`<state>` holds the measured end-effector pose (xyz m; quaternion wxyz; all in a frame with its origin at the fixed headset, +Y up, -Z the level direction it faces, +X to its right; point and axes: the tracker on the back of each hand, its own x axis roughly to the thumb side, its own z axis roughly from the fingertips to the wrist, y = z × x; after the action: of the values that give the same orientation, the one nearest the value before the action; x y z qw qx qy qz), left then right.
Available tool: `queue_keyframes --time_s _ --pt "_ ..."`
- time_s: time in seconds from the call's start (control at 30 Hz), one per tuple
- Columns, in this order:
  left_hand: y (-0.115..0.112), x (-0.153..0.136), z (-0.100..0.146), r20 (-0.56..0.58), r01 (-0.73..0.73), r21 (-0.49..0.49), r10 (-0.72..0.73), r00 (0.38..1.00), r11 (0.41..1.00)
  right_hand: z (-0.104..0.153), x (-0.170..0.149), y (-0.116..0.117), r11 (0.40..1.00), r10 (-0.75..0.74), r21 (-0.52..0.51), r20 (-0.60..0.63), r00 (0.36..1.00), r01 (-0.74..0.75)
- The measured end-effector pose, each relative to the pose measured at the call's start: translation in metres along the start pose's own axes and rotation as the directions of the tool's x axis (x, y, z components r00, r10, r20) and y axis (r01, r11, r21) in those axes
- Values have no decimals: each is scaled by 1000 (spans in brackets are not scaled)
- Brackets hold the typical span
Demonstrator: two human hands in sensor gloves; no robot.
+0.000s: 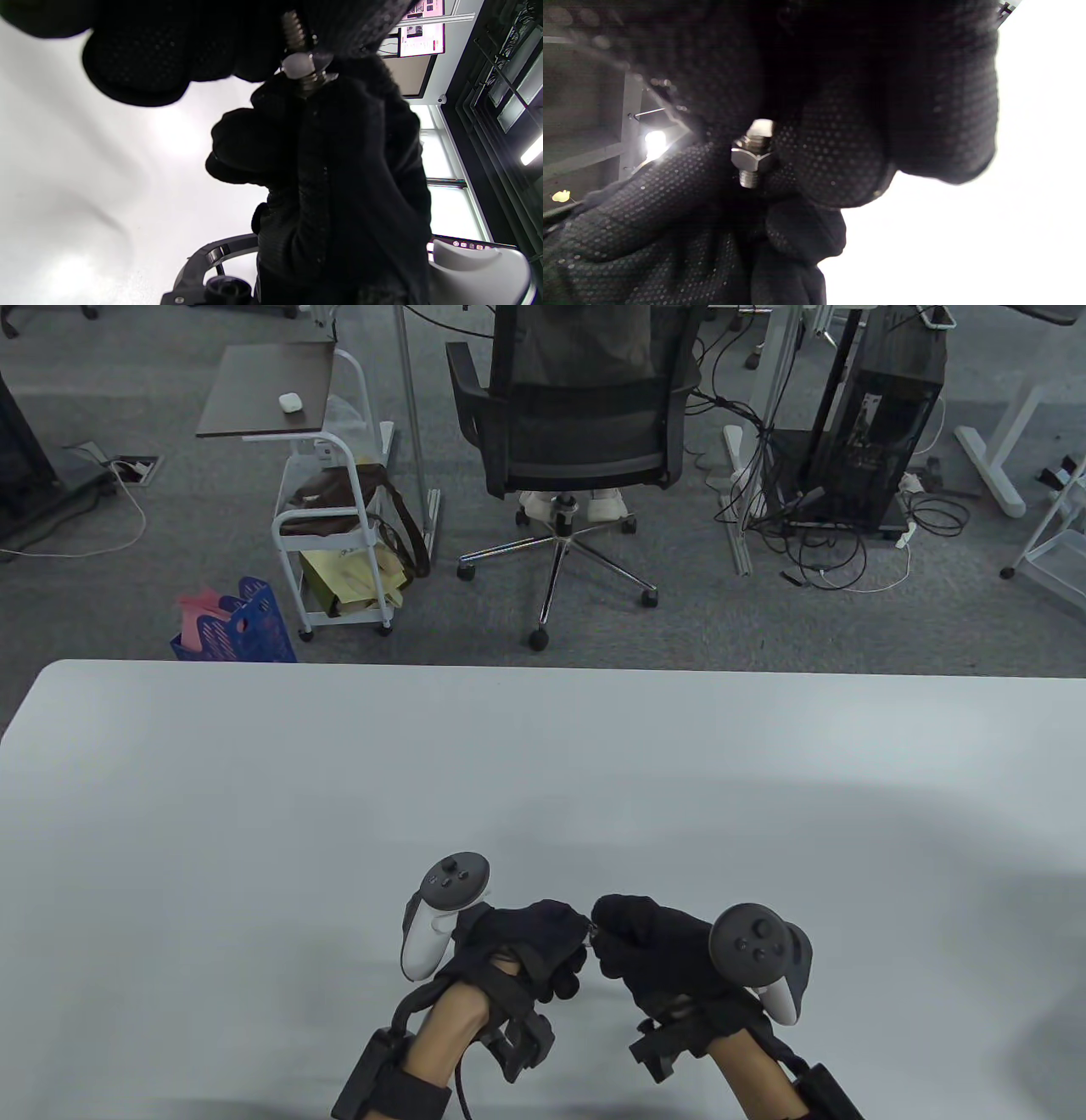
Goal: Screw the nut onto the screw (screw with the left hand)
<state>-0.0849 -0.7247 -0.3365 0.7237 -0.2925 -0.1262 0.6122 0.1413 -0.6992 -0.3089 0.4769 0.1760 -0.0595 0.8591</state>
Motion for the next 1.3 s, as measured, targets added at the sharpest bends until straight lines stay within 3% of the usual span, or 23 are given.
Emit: queue_keyframes --time_s 0.1,0.33,0.5,0.63,0.83,1.0,1.3 --pt "0 0 0 4 -12 -55 12 1000 998 0 0 0 1000 -5 -2 2 1000 5" --pt "-2 -1 0 -7 -2 0 2 1000 1000 0 0 0 1000 11 -5 2 1000 -11" --pt "-1 1 0 10 -16 -55 17 1000 998 0 1 0 1000 1 -6 2 1000 -1" --pt "-1 -1 1 9 -26 1 26 1000 1000 0 1 -1 1000 2 -6 4 1000 -2" --pt "-1 0 0 2 -5 -57 5 1000 998 0 2 1 1000 21 0 16 1000 -21" --pt "1 -5 0 -21 -23 0 23 1000 1000 0 2 0 1000 12 -2 11 1000 -12" --pt "0 -2 0 5 -43 -76 44 999 996 0 3 0 1000 0 3 8 1000 0"
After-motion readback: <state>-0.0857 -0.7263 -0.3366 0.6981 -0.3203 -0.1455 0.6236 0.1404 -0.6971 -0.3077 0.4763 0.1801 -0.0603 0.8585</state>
